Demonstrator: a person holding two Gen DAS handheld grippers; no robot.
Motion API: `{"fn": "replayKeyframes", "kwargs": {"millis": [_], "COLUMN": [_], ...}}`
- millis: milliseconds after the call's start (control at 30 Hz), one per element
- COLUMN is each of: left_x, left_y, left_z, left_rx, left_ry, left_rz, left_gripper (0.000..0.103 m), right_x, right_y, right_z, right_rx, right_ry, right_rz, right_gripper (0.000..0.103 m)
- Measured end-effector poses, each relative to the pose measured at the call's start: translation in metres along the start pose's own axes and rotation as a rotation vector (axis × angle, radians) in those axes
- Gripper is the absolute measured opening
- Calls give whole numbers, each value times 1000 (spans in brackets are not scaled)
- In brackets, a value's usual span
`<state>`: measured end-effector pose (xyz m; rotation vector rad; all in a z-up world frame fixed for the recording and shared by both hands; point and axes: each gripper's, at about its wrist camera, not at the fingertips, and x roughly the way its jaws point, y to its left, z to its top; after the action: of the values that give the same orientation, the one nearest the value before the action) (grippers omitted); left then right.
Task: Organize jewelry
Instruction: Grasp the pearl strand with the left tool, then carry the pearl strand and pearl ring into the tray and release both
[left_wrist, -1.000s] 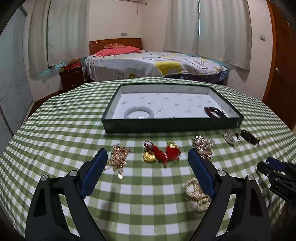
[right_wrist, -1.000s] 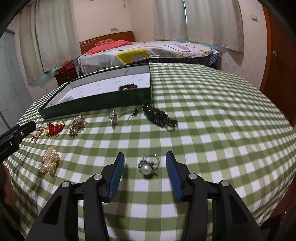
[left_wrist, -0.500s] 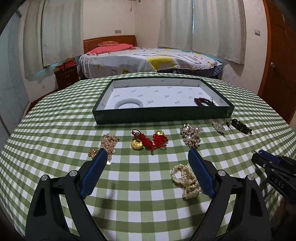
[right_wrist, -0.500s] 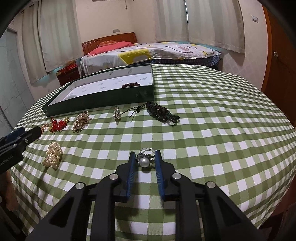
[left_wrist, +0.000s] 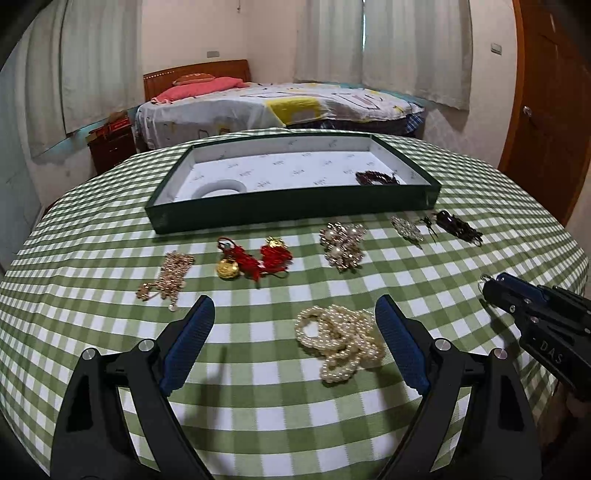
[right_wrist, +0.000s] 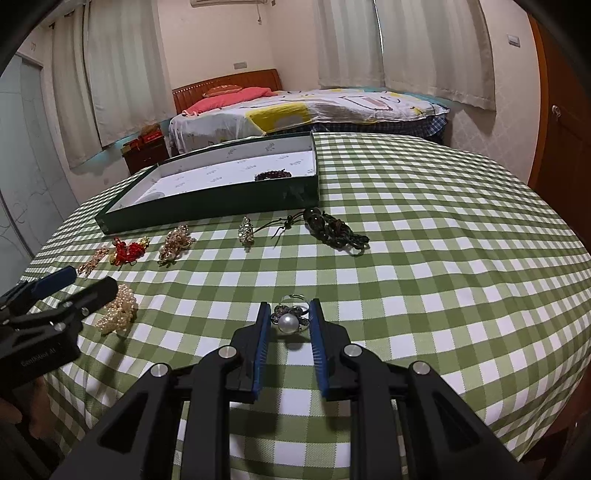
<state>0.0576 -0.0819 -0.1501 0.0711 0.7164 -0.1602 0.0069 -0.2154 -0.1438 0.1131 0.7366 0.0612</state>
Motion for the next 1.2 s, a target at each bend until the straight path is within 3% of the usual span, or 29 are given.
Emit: {"fn": "replayKeyframes", "kwargs": {"millis": [133,267,433,633,833,1200], "left_x": [8,19,16,14,10,-1], "left_y": [-6,-4,0,7,5,5], "left_z": [-3,-7,-9,-7,-5,5], "left_rx": [20,10,12,-15,-5,9], "left_ry": [29,91,78,63,47,-9], "left_rz": [-15,-37,-54,-118,-120,-118], "left_gripper": [84,74,46,27,20,20], "right_x": [0,1,1,2,0,-2], "right_y": [1,2,3,4,5,10], "right_z": [0,0,0,0,1,10], "right_rx": [-5,-7,-9,-16,-21,-25], "right_ry": [1,3,3,5,-3,-21], "right_rz": [4,6,6,8,11,32], "right_gripper": [22,22,22,22,22,22]}}
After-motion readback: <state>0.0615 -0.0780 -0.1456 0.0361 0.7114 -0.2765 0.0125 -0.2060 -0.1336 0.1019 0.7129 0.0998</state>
